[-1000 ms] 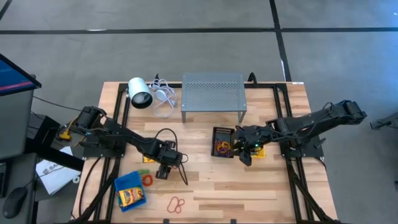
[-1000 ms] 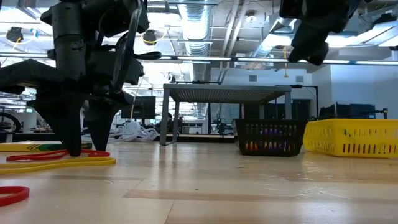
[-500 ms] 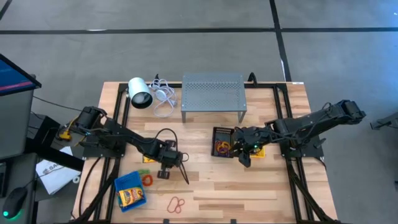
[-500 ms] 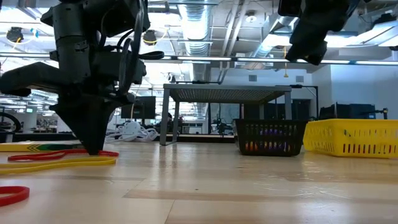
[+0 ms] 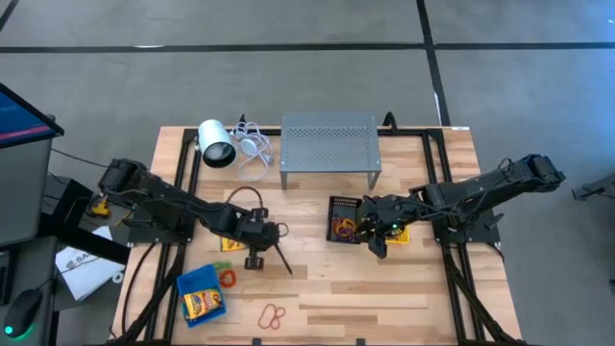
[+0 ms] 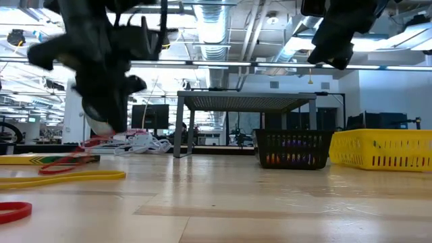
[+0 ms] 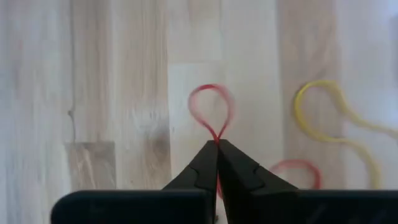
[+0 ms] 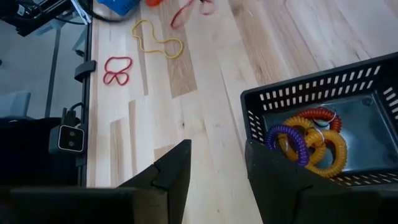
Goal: Pick & Place Office Desk Supplies
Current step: Put the red rubber band into the yellow basket
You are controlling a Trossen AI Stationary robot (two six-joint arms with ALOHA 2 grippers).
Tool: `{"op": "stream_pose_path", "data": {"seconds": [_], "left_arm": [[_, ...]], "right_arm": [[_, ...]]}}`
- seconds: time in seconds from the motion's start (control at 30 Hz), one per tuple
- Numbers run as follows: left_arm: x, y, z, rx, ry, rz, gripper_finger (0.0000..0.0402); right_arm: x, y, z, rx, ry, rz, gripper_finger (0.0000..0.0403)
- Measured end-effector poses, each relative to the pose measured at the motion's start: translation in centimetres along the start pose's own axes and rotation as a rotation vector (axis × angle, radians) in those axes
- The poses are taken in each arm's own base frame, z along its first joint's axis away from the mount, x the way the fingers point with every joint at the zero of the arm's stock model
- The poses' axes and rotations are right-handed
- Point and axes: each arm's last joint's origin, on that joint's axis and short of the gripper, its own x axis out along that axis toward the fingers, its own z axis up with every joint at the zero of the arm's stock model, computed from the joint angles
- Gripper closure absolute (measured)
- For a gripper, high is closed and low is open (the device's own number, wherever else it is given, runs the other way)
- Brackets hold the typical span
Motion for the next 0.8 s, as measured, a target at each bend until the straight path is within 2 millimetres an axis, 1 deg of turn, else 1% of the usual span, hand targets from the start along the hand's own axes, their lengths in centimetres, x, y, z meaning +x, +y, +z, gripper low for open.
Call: {"op": "stream_pose_path", "data": {"seconds": [0.13, 0.2, 0.3, 0.43, 0.53, 0.67, 0.8], "left_arm": [[-2.7, 0.4, 0.5, -0.025, -0.111, -0.010, 0.0401], [-3.9, 0.6, 0.7, -0.034, -0.174, -0.015, 0.0401], [-6.0, 0.9, 1.5, -0.060, -0.323, -0.026, 0.0401], [-8.6, 1.6, 2.6, -0.103, -0.546, -0.016, 0.0401], [-10.6, 2.1, 3.7, -0.086, -0.730, -0.002, 0.0401], [-12.3, 2.4, 4.7, -0.042, -0.917, 0.022, 0.0401], [-12.9, 3.0, 5.5, -0.017, -1.017, 0.045, 0.0401]], "right_arm": [[0.0, 0.0, 0.1, 0.001, -0.011, 0.005, 0.0256], [0.0, 0.2, 0.4, -0.014, -0.047, 0.018, 0.0256], [-0.2, 0.7, 1.6, -0.069, -0.197, 0.023, 0.0256], [-0.8, 1.8, 3.4, -0.183, -0.399, 0.101, 0.0256], [-1.3, 2.2, 4.4, -0.270, -0.523, 0.128, 0.0254], [-1.8, 2.0, 5.3, -0.295, -0.610, 0.128, 0.0247], [-1.8, 1.4, 5.8, -0.295, -0.634, 0.104, 0.0233]]}}
